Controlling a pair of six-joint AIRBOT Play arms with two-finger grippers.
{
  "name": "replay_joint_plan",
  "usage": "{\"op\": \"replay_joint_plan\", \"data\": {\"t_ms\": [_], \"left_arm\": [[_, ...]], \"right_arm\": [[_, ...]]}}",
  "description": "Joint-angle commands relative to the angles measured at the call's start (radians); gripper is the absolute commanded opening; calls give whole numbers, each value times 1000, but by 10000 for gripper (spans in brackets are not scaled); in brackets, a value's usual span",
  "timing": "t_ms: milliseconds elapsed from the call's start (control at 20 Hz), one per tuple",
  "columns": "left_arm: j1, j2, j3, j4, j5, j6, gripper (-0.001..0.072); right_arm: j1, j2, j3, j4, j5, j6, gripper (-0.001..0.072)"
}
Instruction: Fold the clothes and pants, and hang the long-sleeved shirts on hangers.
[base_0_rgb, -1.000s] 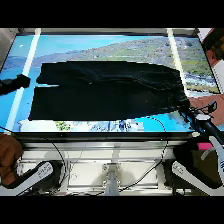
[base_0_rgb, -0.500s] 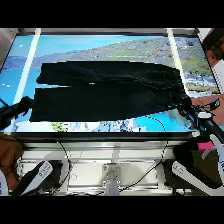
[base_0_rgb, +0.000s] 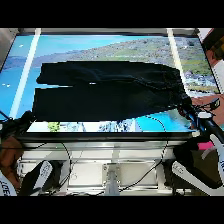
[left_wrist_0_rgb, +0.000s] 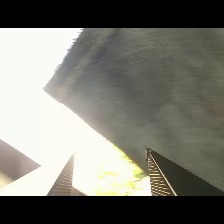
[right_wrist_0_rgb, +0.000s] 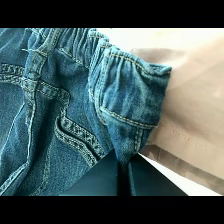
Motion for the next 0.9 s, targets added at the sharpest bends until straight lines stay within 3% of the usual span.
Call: {"op": "replay_joint_plan", "data": {"t_ms": [0, 50, 400, 550, 850], "left_arm": [[34, 17, -5, 177, -31, -178, 546], [43, 14, -5, 183, -24, -203, 587], [52, -59, -23, 161, 122, -277, 587], [47, -111, -28, 82, 187, -276, 586], [-24, -156, -29, 76, 262, -276, 585]], "right_arm": [[0, 0, 1, 0, -5, -6, 26], [0, 0, 1, 0, -5, -18, 26], [0, 0, 1, 0, -27, -18, 26], [0, 0, 1, 0, -35, -18, 26], [0, 0, 1, 0, -54, -18, 26]]}}
